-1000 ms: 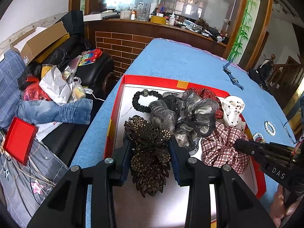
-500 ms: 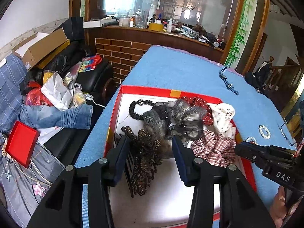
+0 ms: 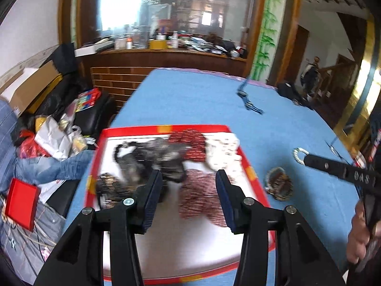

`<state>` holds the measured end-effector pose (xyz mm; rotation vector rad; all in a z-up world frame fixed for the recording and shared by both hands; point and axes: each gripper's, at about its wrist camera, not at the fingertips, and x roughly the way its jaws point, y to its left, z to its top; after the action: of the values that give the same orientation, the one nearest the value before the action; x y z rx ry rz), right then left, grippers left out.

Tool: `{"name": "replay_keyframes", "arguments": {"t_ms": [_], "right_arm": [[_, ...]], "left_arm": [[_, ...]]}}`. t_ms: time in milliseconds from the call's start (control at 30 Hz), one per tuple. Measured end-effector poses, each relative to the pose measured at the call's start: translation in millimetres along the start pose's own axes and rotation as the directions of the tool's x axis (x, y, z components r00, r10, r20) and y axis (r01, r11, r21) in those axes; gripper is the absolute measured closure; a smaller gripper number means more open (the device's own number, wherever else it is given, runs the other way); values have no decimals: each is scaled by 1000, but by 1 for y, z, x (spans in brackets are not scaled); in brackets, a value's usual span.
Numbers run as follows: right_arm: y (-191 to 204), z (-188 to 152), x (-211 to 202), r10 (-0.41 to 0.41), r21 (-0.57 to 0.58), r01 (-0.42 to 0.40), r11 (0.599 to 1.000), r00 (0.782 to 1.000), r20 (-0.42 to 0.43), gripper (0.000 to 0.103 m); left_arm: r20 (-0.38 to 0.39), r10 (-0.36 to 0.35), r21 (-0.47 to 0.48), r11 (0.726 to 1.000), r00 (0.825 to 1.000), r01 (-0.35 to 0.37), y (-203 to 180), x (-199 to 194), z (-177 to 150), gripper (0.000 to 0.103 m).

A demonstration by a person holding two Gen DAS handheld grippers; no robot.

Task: Organize jewelry
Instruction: 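Move the left gripper to the bracelet pile while the right grasps the pearl bracelet with green bead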

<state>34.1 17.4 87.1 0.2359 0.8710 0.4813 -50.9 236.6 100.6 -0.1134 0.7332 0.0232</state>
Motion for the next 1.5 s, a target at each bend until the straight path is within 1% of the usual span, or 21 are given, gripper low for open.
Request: {"name": "replay_keyframes", "arguments": {"t_ms": [67,167,233,333,400,467,533,600,633,733,800,833,867,933,1000,1100,1200,1300,1400,1467,1500], "right_arm": [[-20,3,-6,-17,41,16,999,1000,12,83],[-56,5,-14,-66,111,63,992,998,20,84],[-74,6,-15,-95,155,92,984,995,13,84],[-100,7,-17,-152,199,149,969,988,-2,84],[-115,6,-16,-159,230,157,960,987,-8,84],[-131,5,-16,-168,258,163,952,986,-3,84],[-143,4,-15,-199,269,191,944,980,5,84],[-155,1,-13,-208,289,195,937,978,13,84],[-162,0,-12,-209,297,196,935,978,13,84],[-173,-1,-9,-202,318,188,929,979,10,84],[-178,-1,-9,-191,331,176,927,981,15,84],[-179,-1,-8,-191,333,175,927,981,17,84],[-180,-1,-8,-190,335,173,926,982,19,84],[-184,-1,-8,-187,345,168,923,982,20,84],[-188,-2,-7,-172,360,155,920,985,18,84],[-192,-2,-8,-166,373,147,916,986,21,84],[-194,-3,-9,-167,380,145,913,986,24,84],[-195,-3,-8,-169,388,149,909,985,17,84],[-198,-4,-6,-179,400,162,902,984,7,84],[-199,-5,-5,-176,410,161,898,984,-1,84],[-199,-4,-5,-168,419,155,895,986,-6,84]], "left_arm": [[-17,-26,26,999,1000,27,-17,4,0,58],[-46,-71,62,995,996,74,-40,11,0,58],[-83,-114,93,988,990,121,-59,17,-1,58],[-146,-188,132,969,971,207,-88,29,-5,58],[-189,-239,152,951,952,269,-106,36,-8,58],[-216,-260,182,936,941,301,-121,42,-13,58],[-251,-271,231,916,929,329,-141,49,-19,58],[-286,-266,274,898,921,344,-159,58,-27,58],[-295,-260,291,892,919,346,-164,61,-29,59],[-325,-238,329,879,915,345,-181,73,-37,65],[-331,-219,341,879,918,333,-187,81,-38,68],[-334,-209,347,880,919,326,-190,85,-38,73],[-342,-206,348,878,917,328,-193,89,-38,78],[-351,-202,354,875,914,329,-198,95,-38,83],[-358,-179,367,875,916,315,-202,103,-38,84],[-374,-169,361,879,912,312,-206,115,-40,86],[-373,-164,349,887,913,302,-209,120,-43,96],[-349,-155,338,899,924,278,-211,118,-46,103],[-363,-226,290,895,904,340,-209,111,-48,103],[-346,-249,282,892,905,353,-206,102,-47,103],[-338,-273,270,889,901,370,-203,95,-46,103]]}}
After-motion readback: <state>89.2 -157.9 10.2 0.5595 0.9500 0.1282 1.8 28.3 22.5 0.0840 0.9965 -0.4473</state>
